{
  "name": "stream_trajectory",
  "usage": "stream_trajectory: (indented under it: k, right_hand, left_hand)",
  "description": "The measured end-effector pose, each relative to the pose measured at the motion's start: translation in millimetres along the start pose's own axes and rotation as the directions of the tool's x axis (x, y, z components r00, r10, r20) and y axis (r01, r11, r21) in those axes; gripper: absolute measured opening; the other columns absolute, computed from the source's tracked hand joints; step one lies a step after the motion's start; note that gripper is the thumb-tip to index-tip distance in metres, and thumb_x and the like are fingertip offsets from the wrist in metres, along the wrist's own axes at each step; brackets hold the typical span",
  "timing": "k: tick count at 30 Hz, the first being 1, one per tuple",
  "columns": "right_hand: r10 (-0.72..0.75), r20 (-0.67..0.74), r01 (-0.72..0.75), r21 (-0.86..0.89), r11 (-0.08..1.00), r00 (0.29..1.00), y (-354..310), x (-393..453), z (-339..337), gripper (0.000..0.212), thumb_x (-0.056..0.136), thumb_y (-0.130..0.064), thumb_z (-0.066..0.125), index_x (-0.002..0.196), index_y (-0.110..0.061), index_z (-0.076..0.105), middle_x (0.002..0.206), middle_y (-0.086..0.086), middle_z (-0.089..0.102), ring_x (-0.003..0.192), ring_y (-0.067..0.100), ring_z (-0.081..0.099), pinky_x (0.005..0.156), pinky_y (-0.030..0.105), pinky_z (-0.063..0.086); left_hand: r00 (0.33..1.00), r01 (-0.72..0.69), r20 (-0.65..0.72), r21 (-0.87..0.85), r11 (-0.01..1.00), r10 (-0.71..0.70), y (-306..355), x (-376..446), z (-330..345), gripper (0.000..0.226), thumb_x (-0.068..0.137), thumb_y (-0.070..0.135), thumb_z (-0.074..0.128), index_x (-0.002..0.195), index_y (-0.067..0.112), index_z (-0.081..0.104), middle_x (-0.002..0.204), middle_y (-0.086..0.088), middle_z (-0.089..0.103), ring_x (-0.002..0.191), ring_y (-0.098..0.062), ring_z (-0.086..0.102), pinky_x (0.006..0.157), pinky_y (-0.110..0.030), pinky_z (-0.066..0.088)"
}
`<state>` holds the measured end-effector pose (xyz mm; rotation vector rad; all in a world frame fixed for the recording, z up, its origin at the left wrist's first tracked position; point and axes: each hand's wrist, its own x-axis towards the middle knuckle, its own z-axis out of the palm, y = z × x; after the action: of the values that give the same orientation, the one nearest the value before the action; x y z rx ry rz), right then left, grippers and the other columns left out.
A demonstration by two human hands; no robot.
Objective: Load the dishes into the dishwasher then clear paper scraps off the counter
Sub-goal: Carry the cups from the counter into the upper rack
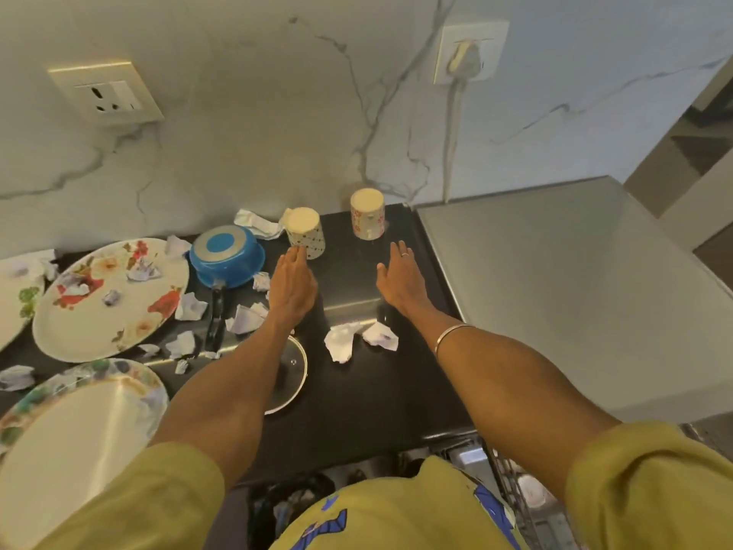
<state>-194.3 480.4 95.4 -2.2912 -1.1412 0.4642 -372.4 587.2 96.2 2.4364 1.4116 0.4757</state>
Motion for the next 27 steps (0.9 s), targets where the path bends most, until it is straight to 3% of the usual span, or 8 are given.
stream_trajectory:
  k: [6, 9, 12, 17, 23, 27]
  right_hand:
    - [-0.013, 0.044, 0.01, 0.074, 0.997, 0.999, -21, 60, 1, 0.081, 0.092, -0.023, 0.061, 0.156, -0.011, 0.013, 0.162, 0.016, 0.015, 0.15, 0.036, 0.01, 0.117, 0.05, 0.027]
    - [-0.034, 0.011, 0.033, 0.068, 0.997, 0.999, -34, 86, -1, 0.089, 0.086, -0.023, 0.068, 0.154, -0.012, 0.012, 0.156, 0.016, 0.026, 0.144, 0.038, 0.026, 0.108, 0.055, 0.04]
    - [-0.049, -0.031, 0.049, -0.019, 0.999, 0.998, -41, 106, 0, 0.092, 0.082, -0.029, 0.073, 0.15, -0.015, 0.013, 0.148, 0.015, 0.034, 0.133, 0.036, 0.041, 0.097, 0.053, 0.05]
    - [-0.004, 0.031, 0.009, -0.158, 0.987, 1.0, -49, 137, 8, 0.098, 0.084, -0.04, 0.072, 0.154, -0.017, 0.007, 0.159, 0.014, 0.015, 0.136, 0.04, 0.036, 0.101, 0.049, 0.045]
    - [0.059, 0.034, -0.054, -0.141, 0.989, 0.998, -43, 159, 14, 0.1, 0.082, -0.042, 0.074, 0.154, -0.022, 0.007, 0.152, 0.016, 0.025, 0.132, 0.04, 0.042, 0.099, 0.046, 0.046]
    - [0.045, 0.024, -0.045, -0.016, 0.999, 0.999, -39, 167, 14, 0.096, 0.077, -0.037, 0.08, 0.149, -0.022, 0.017, 0.149, 0.014, 0.032, 0.129, 0.036, 0.046, 0.099, 0.047, 0.048]
  left_hand:
    - [0.995, 0.052, 0.088, -0.031, 0.998, -0.049, -18, 39, 4, 0.069, 0.094, 0.009, 0.046, 0.155, 0.007, 0.013, 0.161, -0.015, 0.019, 0.148, -0.031, 0.02, 0.122, -0.044, 0.018]
    - [0.992, 0.058, 0.116, -0.011, 0.998, -0.056, -21, 61, 3, 0.071, 0.097, 0.016, 0.046, 0.155, 0.004, 0.008, 0.162, -0.017, 0.013, 0.149, -0.033, 0.015, 0.123, -0.043, 0.015]
    - [0.992, 0.083, 0.101, -0.031, 0.996, -0.08, -19, 83, 1, 0.072, 0.098, 0.029, 0.05, 0.154, 0.005, 0.011, 0.159, -0.019, 0.021, 0.145, -0.036, 0.025, 0.12, -0.047, 0.024]
    - [0.956, 0.227, 0.205, -0.059, 0.972, -0.21, -18, 112, 11, 0.094, 0.09, 0.049, 0.061, 0.155, 0.011, 0.004, 0.151, -0.021, 0.035, 0.135, -0.039, 0.041, 0.11, -0.049, 0.036]
    - [0.957, 0.279, 0.116, -0.115, 0.953, -0.265, -16, 117, 22, 0.098, 0.082, 0.057, 0.068, 0.151, 0.012, 0.014, 0.145, -0.018, 0.041, 0.129, -0.037, 0.046, 0.104, -0.049, 0.041]
    - [0.957, 0.285, 0.132, -0.246, 0.926, -0.26, -16, 119, 22, 0.095, 0.078, 0.048, 0.076, 0.147, 0.014, 0.019, 0.147, -0.013, 0.037, 0.131, -0.034, 0.045, 0.104, -0.046, 0.041]
